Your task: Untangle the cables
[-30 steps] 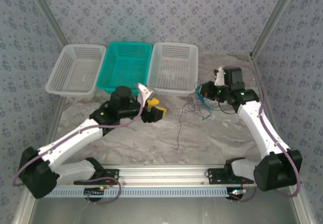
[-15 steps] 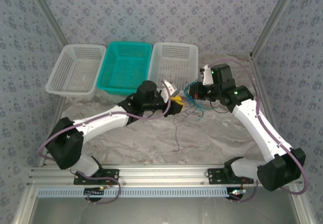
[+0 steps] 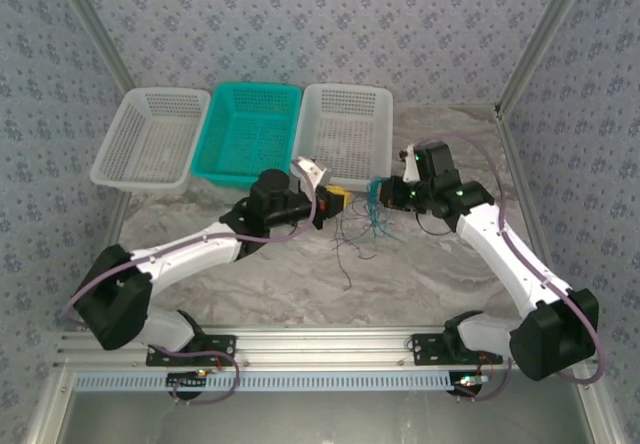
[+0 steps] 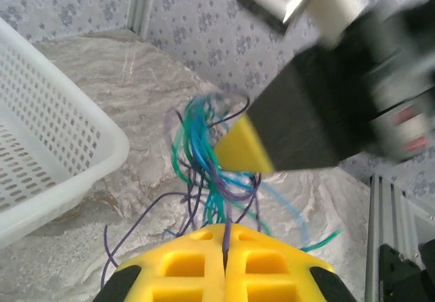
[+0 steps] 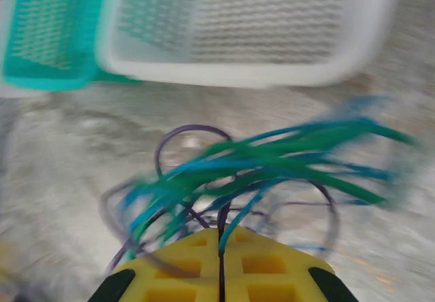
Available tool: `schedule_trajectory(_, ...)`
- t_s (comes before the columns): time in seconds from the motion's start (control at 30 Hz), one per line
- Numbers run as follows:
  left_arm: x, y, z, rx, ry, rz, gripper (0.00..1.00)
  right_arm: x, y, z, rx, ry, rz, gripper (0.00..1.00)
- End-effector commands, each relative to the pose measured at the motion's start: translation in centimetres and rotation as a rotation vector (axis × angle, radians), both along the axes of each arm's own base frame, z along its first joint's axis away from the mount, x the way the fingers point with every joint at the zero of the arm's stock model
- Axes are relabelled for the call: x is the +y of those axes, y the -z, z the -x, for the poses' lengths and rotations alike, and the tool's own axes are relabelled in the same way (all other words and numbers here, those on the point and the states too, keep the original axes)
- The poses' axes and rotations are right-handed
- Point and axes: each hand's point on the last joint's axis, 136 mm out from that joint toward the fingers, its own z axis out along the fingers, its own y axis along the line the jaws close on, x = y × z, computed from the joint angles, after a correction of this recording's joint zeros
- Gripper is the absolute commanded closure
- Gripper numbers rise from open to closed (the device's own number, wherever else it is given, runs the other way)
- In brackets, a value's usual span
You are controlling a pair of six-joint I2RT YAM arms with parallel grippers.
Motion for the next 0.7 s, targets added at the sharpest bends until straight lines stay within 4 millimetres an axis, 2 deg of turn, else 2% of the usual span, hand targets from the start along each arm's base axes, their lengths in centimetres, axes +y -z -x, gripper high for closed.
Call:
schedule_trajectory(0.0,2.9,-10.9,0.6,-0.197,-0.057,0.239,1.00,-5.4,7.1,0.9,0.184,0.192,0.160,0.91)
schedule_trajectory(0.13,4.2,-12.3,1.1,-0.231,-0.089,0.242,1.00,-8.5,10.8,1.9,0.335,0.345,0.141,0.91)
schedule_trajectory(0.23,5.1,-12.8,1.1,-0.243,-0.112,0.236,1.00,-9.6,12.3,2.0,0.379,0.416,0.028,0.90)
schedule_trajectory(0.33,6.6,-13.5,1.0,-0.254,-0.155,0.248,1.00,-11.9,13.8,3.1,0.434,0.514,0.042,0.90)
schedule_trajectory(0.4,8.4,-14.3,0.7,-0.263,-0.214,0.265,1.00,-13.6,14.7,4.1,0.483,0.586,0.036,0.90)
schedule_trajectory(0.57,14.1,-15.4,-1.2,-0.211,-0.395,0.294,1.00,-17.4,16.1,5.8,0.543,0.750,-0.006,0.89)
schedule_trajectory(0.67,16.4,-15.0,-2.0,-0.169,-0.457,0.284,1.00,-18.2,16.1,6.1,0.556,0.771,-0.034,0.86)
